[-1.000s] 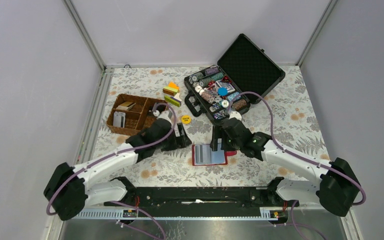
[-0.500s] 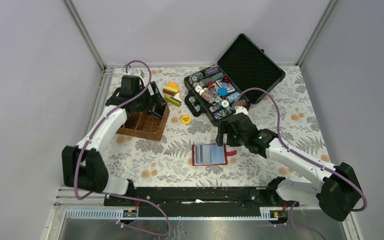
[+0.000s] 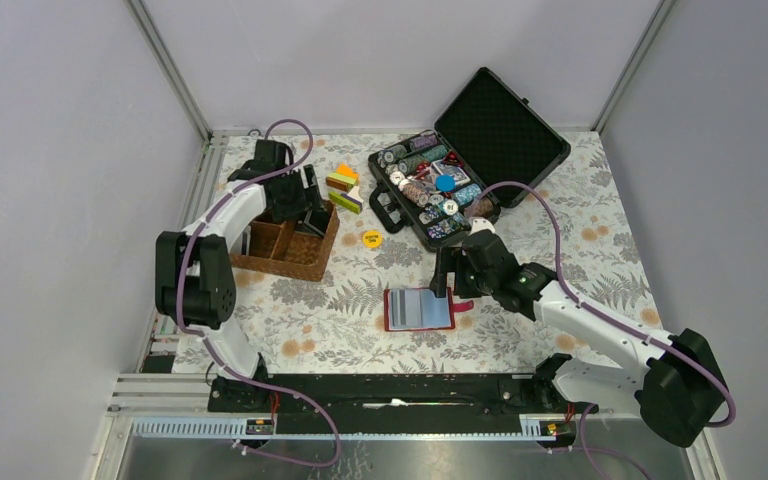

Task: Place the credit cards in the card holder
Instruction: Pick up the credit card from the storage box.

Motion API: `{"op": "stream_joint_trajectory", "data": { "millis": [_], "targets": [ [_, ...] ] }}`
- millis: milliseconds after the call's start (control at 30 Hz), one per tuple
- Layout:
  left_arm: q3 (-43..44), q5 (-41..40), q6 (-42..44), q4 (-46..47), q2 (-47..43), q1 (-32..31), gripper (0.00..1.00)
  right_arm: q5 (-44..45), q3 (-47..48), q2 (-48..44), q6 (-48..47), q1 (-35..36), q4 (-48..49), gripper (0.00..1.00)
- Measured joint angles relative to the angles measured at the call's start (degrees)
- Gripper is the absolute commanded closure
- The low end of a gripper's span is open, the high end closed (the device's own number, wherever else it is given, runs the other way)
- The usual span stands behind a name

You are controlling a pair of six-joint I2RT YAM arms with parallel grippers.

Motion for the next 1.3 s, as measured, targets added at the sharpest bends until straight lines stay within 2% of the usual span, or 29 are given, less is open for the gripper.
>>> {"op": "stream_joint_trajectory", "data": {
  "millis": [100,467,900,1300],
  "targets": [
    [0.3,0.7,0.6,0.0,1.2,0.0,0.30,0.0,-0.5,-0.1,0.0,-0.2,0.1,0.11],
    [0.4,5.3,1.0,0.1,4.5,0.2,0.32,-0.1,-0.9,-0.8,0.2,-0.4,0.7,0.11],
    [-1.0,13.0,0.9,3.6,4.2,0.5,0.39,-1.1,-1.3,-0.9,0.6,-0.6,0.8,0.11],
    [-1.8,18.1,1.1,4.4,3.4,-1.3,0.39,-1.4,-1.6,-0.9,0.9,-0.6,0.8,0.12]
  ]
}}
